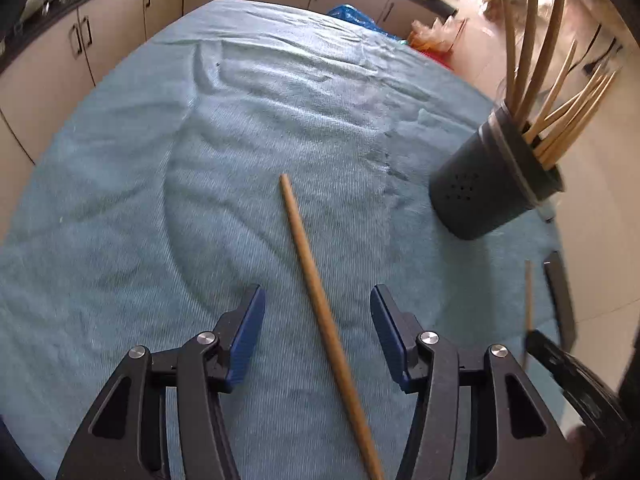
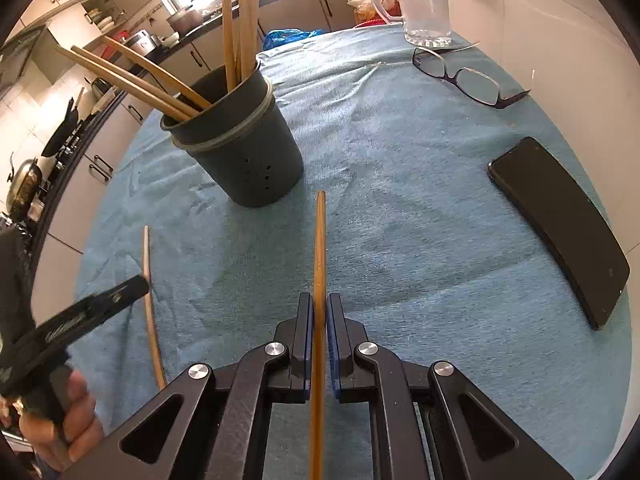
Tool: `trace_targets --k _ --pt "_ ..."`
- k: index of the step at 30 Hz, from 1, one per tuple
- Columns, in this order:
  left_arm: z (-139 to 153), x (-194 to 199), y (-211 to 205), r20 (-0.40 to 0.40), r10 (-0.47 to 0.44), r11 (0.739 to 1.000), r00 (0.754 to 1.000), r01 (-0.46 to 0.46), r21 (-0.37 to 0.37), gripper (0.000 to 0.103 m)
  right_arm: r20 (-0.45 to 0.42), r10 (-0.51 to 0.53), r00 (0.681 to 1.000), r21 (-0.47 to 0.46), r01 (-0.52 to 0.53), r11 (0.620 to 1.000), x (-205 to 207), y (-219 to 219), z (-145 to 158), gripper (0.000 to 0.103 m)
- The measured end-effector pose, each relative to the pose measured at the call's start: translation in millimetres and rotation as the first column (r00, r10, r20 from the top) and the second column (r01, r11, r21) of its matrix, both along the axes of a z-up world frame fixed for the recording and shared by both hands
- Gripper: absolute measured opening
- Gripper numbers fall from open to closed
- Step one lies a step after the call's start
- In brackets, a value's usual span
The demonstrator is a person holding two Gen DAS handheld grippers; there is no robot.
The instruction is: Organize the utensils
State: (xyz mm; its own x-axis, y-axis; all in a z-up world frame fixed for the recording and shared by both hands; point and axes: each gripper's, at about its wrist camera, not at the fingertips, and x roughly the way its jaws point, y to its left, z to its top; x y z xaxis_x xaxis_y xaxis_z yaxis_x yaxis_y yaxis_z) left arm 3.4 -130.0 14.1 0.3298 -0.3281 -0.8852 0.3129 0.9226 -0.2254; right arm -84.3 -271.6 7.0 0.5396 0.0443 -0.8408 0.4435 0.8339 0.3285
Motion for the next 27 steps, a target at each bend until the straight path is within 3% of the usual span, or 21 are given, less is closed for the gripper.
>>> trace_targets --k 4,7,11,15,20,27 --pt "0.2 3.7 -12.3 0.038 -0.001 0.996 0.999 -0.003 0.087 0.023 0.013 0.002 1.000 0.007 -0.002 1.000 -3.1 -2.9 4.1 0.007" --pt "-1.3 -3.8 -10.2 0.075 -0.016 0.994 0.997 0.008 0.108 0.011 0.027 0.011 1.000 0.004 -0.011 1.000 -4.9 -2.3 7.4 0.007" --pt "0.1 -17.1 8.0 0.091 -0.020 0.998 0.996 0.015 0.055 0.009 0.043 0.026 0.999 -0.002 -0.026 1.000 -6.9 0.3 10.7 0.007" --pt "14.5 -35.2 23.6 0.182 -0.029 0.999 0.983 0.025 0.021 0.006 0.054 0.036 0.998 -0.012 -0.035 0.999 -6.4 5.6 13.4 0.007" --pt "43.9 -54.3 44.6 0.296 -0.010 0.999 0.955 0.025 -0.047 0.006 0.079 0.057 0.995 -0.039 -0.054 0.998 -5.4 18.2 20.6 0.007" --pt "70.0 -73.3 50.1 0.397 -0.013 0.997 0.918 0.043 -0.066 0.006 0.143 0.089 0.986 -0.078 -0.078 0.994 -9.0 32.4 36.7 0.007"
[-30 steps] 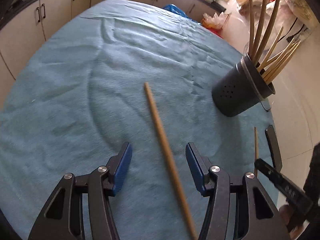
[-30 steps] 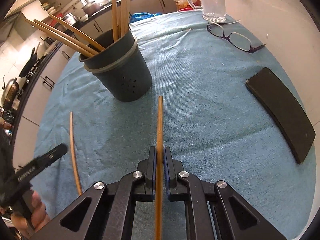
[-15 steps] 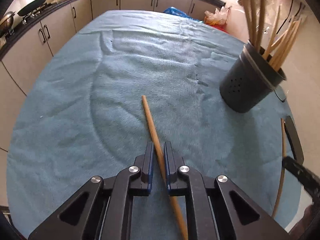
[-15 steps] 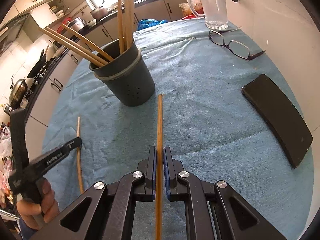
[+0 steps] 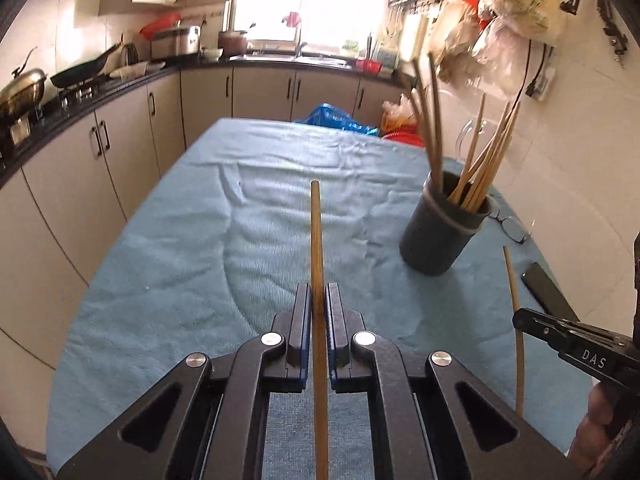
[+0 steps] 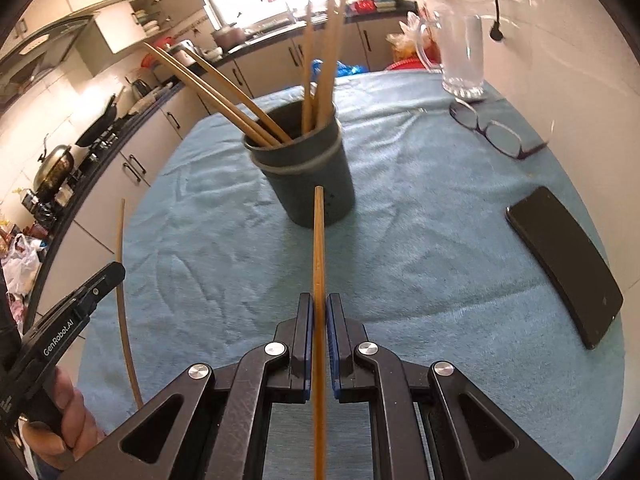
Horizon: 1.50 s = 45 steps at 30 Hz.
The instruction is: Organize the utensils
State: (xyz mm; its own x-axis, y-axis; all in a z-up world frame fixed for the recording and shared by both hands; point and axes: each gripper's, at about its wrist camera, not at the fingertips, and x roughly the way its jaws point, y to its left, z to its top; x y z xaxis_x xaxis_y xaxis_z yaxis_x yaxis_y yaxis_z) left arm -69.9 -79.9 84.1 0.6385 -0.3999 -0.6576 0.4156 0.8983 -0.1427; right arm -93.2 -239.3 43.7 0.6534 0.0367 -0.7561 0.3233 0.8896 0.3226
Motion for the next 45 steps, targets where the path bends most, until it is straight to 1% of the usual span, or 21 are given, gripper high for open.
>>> trace_targets --k 9,18,21,26,37,45 --pt "14.1 -9.9 -1.7 0.052 -0.009 1.000 0.999 0.010 -0.022 0.006 0.147 0.016 0.989 -0.043 -0.010 0.999 -16.0 6.0 30.3 0.007" --pt "27.9 -19.7 0.9 0.096 -0.009 0.999 0.995 0.013 -0.044 0.006 0.209 0.013 0.978 -0.071 0.002 0.997 -27.8 8.3 46.2 0.007" --pt "33.4 -23.5 0.0 0.113 -0.013 0.999 0.993 0.018 -0.046 0.006 0.220 0.013 0.975 -0.080 0.005 0.997 -30.2 9.6 49.1 0.007" --pt "35.5 -27.7 -2.4 0.120 -0.024 0.999 0.992 0.030 -0.045 0.006 0.222 0.013 0.975 -0.110 0.011 0.994 -31.3 13.8 50.4 0.007" --pt "36.1 -29.5 -8.3 0.120 -0.032 0.999 0.992 0.037 -0.037 0.006 0.230 0.012 0.973 -0.120 0.016 0.993 -33.5 14.1 49.4 0.007" --pt "34.7 -31.2 -19.0 0.117 -0.044 0.999 0.992 0.046 -0.013 0.006 0.234 0.011 0.972 -0.126 0.019 0.992 -35.6 11.3 48.6 0.007"
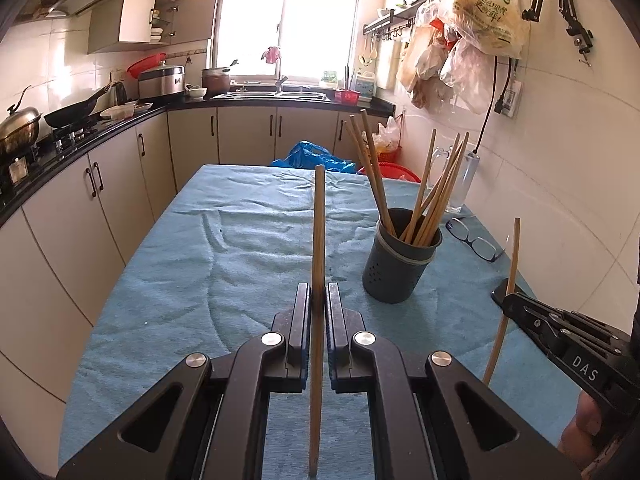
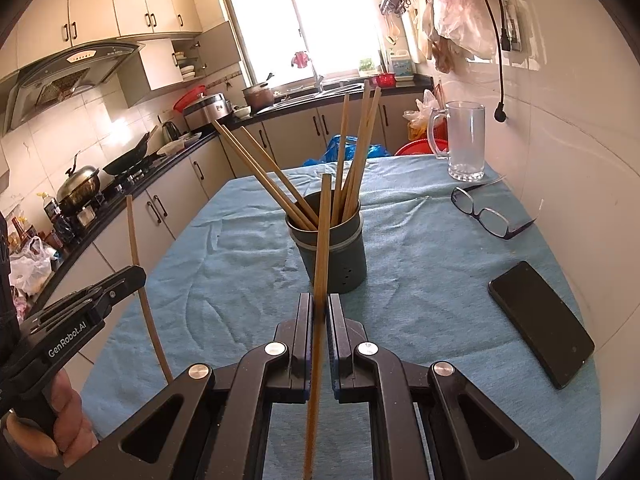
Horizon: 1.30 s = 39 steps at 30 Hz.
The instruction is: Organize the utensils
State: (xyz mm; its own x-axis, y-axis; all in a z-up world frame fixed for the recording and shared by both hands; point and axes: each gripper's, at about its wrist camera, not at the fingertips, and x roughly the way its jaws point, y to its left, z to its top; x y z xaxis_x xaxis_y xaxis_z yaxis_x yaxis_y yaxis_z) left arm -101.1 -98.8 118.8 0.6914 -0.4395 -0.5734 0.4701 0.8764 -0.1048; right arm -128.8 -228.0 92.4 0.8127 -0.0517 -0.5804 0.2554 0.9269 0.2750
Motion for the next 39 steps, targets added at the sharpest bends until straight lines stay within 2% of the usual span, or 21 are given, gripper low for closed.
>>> trace_targets --k 13,19,31,39 --pt "-1.7 1.7 -11.9 -0.018 -0.012 1.000 1.000 0.012 0.024 0.006 0.005 -0.006 1.000 0.025 0.005 1.000 -2.8 -9.5 -4.7 0.007" --pt "1.5 6.7 -14.3 -0.039 -0.015 1.000 0.999 0.015 0.012 0.006 0.013 -0.013 1.000 0.030 0.013 0.999 -4.5 -14.2 -3.5 0.007" --pt "24.8 17.2 -27.0 -0.023 -0.030 0.999 0.999 0.030 -0.016 0.006 0.066 -0.047 0.997 0.006 0.047 0.999 -3.5 -29.3 17.8 0.007" --pt "47.1 25.9 -40.9 0.020 -0.043 0.999 0.999 0.044 -0.032 0.006 0.115 -0.057 0.992 -0.014 0.060 0.998 6.2 -38.9 40.1 0.007"
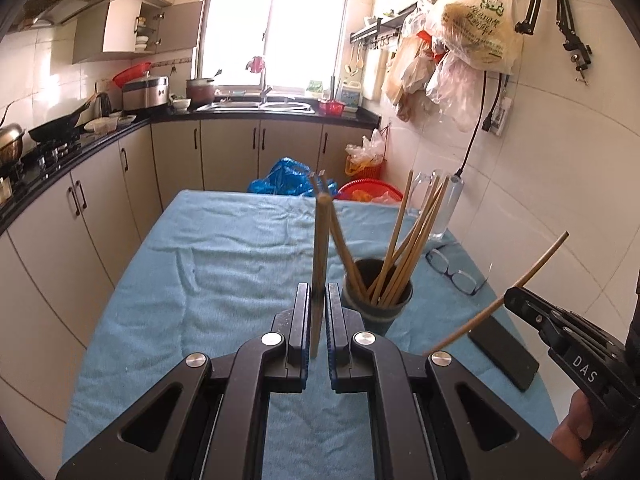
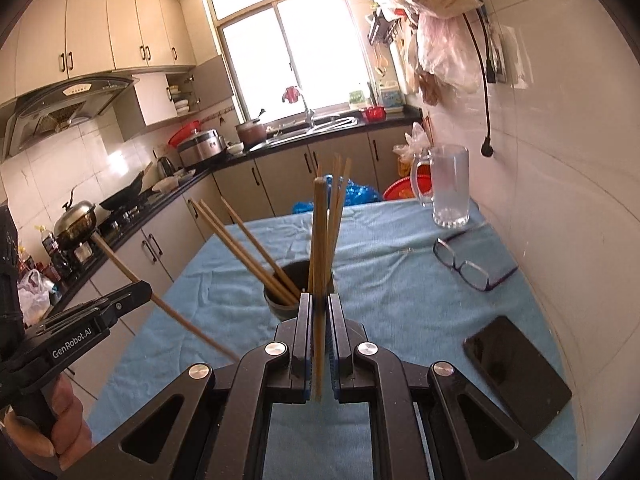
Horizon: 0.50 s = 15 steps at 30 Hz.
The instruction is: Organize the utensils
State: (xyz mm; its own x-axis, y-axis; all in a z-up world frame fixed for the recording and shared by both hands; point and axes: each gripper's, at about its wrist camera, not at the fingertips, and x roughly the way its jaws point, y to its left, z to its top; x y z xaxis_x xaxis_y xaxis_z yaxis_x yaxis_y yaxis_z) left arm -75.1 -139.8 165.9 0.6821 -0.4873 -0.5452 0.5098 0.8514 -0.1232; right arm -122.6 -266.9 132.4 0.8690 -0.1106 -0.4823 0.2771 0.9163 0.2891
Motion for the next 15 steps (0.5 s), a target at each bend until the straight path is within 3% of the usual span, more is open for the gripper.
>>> trace_targets --k 15 --pt "43.5 9.1 -21.3 0.086 -0.049 0.998 0.995 0.053 -0.040 0.006 0.133 -0.008 0.991 -0.013 0.010 1.000 10.4 -9.8 51.2 0.007"
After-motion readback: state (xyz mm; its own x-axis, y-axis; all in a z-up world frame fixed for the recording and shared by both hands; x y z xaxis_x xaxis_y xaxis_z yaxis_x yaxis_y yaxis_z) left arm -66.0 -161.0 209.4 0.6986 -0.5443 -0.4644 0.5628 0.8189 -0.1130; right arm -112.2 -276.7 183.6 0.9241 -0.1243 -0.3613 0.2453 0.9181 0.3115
